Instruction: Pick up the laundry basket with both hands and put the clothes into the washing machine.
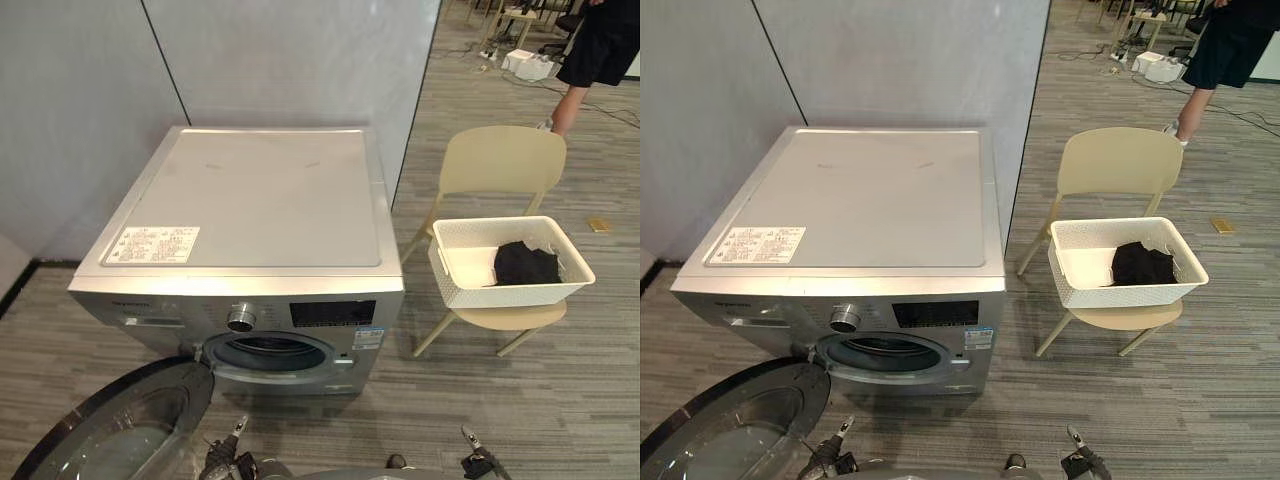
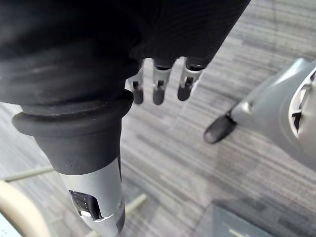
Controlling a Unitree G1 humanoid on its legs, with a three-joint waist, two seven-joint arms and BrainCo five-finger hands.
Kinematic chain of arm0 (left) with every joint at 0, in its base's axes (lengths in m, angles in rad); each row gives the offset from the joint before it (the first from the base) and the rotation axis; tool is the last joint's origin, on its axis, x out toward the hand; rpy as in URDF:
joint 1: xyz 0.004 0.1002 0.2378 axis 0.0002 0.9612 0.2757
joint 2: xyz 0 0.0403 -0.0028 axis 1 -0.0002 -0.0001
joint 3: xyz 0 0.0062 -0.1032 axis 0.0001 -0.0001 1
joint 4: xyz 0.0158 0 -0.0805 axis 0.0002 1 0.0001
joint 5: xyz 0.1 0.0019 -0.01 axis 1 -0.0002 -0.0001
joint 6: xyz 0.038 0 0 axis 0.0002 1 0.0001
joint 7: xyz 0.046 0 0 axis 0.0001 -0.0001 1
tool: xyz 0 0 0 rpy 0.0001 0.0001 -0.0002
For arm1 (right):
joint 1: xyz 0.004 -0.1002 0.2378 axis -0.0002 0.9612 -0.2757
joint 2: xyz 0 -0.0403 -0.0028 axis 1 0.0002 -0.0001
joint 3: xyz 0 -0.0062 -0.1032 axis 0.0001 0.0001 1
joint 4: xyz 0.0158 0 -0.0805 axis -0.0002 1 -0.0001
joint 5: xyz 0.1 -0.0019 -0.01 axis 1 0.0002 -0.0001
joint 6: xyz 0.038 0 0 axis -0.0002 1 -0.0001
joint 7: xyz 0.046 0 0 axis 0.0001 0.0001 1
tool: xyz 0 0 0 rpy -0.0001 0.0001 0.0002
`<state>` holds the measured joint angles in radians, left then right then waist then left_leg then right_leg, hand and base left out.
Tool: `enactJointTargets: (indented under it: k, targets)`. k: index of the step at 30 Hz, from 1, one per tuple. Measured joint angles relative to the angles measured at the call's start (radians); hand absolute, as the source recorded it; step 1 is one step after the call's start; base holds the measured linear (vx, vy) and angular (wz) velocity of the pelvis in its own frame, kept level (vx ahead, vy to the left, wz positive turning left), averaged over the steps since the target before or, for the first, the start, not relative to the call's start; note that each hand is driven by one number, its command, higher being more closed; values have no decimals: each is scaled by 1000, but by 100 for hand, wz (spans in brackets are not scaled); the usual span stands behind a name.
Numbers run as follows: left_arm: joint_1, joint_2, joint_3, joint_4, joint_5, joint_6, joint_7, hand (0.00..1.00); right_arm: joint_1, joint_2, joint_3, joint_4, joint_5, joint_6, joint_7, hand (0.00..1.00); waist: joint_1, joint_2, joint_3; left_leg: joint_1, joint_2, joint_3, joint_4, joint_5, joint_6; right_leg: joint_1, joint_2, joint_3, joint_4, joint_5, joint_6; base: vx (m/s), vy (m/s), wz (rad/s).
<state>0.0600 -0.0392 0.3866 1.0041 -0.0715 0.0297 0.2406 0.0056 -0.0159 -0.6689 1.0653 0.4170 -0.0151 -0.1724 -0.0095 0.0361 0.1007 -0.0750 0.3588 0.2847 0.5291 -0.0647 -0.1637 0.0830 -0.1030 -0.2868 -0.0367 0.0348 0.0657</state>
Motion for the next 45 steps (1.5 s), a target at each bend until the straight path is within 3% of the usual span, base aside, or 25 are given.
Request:
enactJointTargets:
  k: [2, 3, 4, 6, 10, 15, 16, 17, 18, 19, 20, 21, 23, 25, 29, 33, 34, 35, 36, 37, 39, 41, 42, 43, 45]
  targets:
    - [5, -12, -5, -1, 1, -7, 1, 0, -19, -16, 17, -1, 0, -3, 0, 0, 6, 10, 2, -7, -93, -54, 14, -76, 6, -23, -20, 50, 9, 0, 0, -67, 136, -76]
    - [9, -17, -17, 0, 3, -11, 1, 0, -27, -19, 28, -5, 0, -5, 2, 0, 16, 17, 4, -1, -178, -104, -35, -139, 20, -51, -14, 101, 18, -3, 5, -49, 213, -105]
    - [8, -14, -27, 9, 4, -12, 1, 0, -19, -13, 35, -14, 0, -6, 3, 0, 24, 21, 1, 34, -197, -125, -115, -179, 71, -55, 6, 135, 8, 1, 10, -36, 170, -89]
    - [-10, -15, -21, 20, 8, -12, -3, 0, 9, 14, 41, -18, 0, -3, 2, 0, 26, 19, 8, 93, -210, -127, -224, -236, 88, -54, 27, 174, -28, 45, 15, 50, 78, -60]
    - [-5, -2, 7, 27, 56, -5, -25, 0, 53, 45, 53, -23, -1, -1, 6, 0, 20, -4, 1, 148, -222, -21, -289, -219, 102, -74, 20, 265, -54, 81, 24, 55, 50, -71]
    - [-104, -6, -66, 20, 132, -6, -45, 0, 100, 44, 66, -71, 4, -1, 25, 0, -7, 24, -4, 120, -209, 92, -294, -212, 94, -237, 56, 291, 43, 87, 21, 144, 25, -73]
    - [-115, -5, -64, 15, 135, -6, -44, 0, 100, 46, 72, -81, 4, -4, 26, 0, -13, 26, -5, 95, -199, 114, -262, -212, 93, -279, 66, 286, 75, 94, 10, 131, -27, -165]
    - [-138, 22, -63, 18, 148, -6, -44, 0, 94, 61, 87, -91, 4, -9, 29, 0, -11, 10, 10, 9, -162, 162, -102, -204, 99, -353, 93, 222, 124, 165, -89, 84, -40, -194]
    - [-154, 37, -65, 23, 155, -7, -44, 0, 76, 69, 71, -78, 2, -10, 28, 0, 3, -14, 35, 15, -184, 158, -168, -247, 141, -336, 86, 157, 83, 211, -131, 61, -51, -210]
    - [-160, 35, -65, 24, 157, -7, -44, 0, 74, 67, 53, -78, 0, -9, 24, 0, 2, -9, 38, 48, -183, 169, -304, -181, 165, -321, 85, 61, 86, 169, -171, -28, -53, -159]
    - [-156, 32, -72, 23, 156, -12, -40, 0, 86, 63, 38, -61, -14, -4, 13, 0, -6, -16, 49, 102, -191, 226, -348, -140, 121, -318, 14, -108, 227, -11, -148, 13, -75, -133]
    - [-155, 31, -71, 41, 143, -2, -20, 0, 104, 62, 38, -47, -29, -2, 14, 0, -12, -18, 49, 129, -190, 258, -345, -141, 120, -314, -37, -163, 320, -85, -133, 22, -85, -99]
    - [-132, 48, -102, 67, 142, -5, -21, 0, 112, 59, 18, -19, -35, 7, 18, 0, -29, -3, 50, 154, -179, 267, -355, -137, 113, -308, -89, -129, 381, -106, -110, 127, -125, -39]
    - [-113, 76, -153, 71, 143, -5, -24, 0, 121, 51, 15, 23, -47, 23, 18, 0, -31, -28, 45, 167, -180, 264, -356, -137, 92, -280, -117, -36, 338, -81, 1, 123, -216, -11]
    - [-117, 62, -161, 96, 145, -7, -45, 0, 79, 5, -9, 70, -63, 24, 21, 0, -31, 18, 55, 203, -133, 243, -382, -97, 26, -208, -47, -46, 257, -92, 5, 53, -197, -7]
    - [-102, 72, -152, 91, 147, -13, -45, 0, 64, 7, -16, 83, -62, 22, 21, 0, -29, -6, 51, 172, -48, 201, -183, -94, 19, -135, -4, -65, 239, -142, -23, -9, -186, 4]
    - [-81, 73, -134, 82, 144, -12, -45, 0, 66, 2, 3, 88, -56, 21, 21, 0, -26, -7, 54, 94, 34, 168, 45, -82, 42, -107, 27, -67, 232, -162, -29, -58, -197, -14]
    - [-66, 70, -119, 77, 144, -11, -44, 0, 67, -1, 14, 85, -53, 20, 21, 0, -22, 1, 58, 62, 68, 144, 135, -63, 89, -92, 42, -64, 231, -167, -36, -29, -161, -31]
    - [-42, 64, -97, 62, 128, -12, -43, 0, 71, -4, 33, 77, -52, 19, 22, 0, -22, 8, 63, 10, 97, 91, 244, -9, 173, -72, 58, -55, 233, -177, -45, 50, -174, -44]
    - [-35, 67, -88, 38, 119, -13, -37, 0, 81, -14, 70, 66, -52, 19, 21, 0, -10, 3, 66, -52, 100, 12, 351, 123, 247, -57, 65, -24, 244, -193, -58, 96, -180, -57]
    - [-30, 65, -89, 35, 93, -15, -26, 0, 77, -33, 97, 50, -52, 17, 20, 0, 2, -1, 68, -80, 92, -11, 398, 260, 240, -55, 61, 18, 242, -194, -74, 157, -151, -62]
    - [-35, 53, -77, 38, 77, -15, -22, 0, 62, -39, 92, 22, -52, 14, 19, 0, -3, 7, 70, -127, 64, -14, 482, 211, 237, -61, 52, 52, 239, -197, -84, 169, -73, -39]
    - [-39, 50, -55, 36, 75, -16, -22, 0, 64, -37, 88, 4, -53, 15, 16, 0, 1, 5, 72, -156, 20, -24, 531, 132, 208, -58, 47, 69, 230, -196, -83, 143, -13, -38]
    - [-36, 45, -21, 34, 62, -16, -22, 0, 64, -31, 91, -20, -56, 16, 14, 0, 9, 6, 73, -189, -68, -54, 556, 16, 131, -38, 45, 90, 206, -192, -79, 222, 5, -46]
    - [-30, 42, -13, 44, 28, -6, -36, 0, 45, -31, 115, -18, -66, 18, 17, 0, 37, 14, 76, -195, -172, -83, 441, -68, 116, -13, 47, 121, 191, -180, -66, 228, 61, -65]
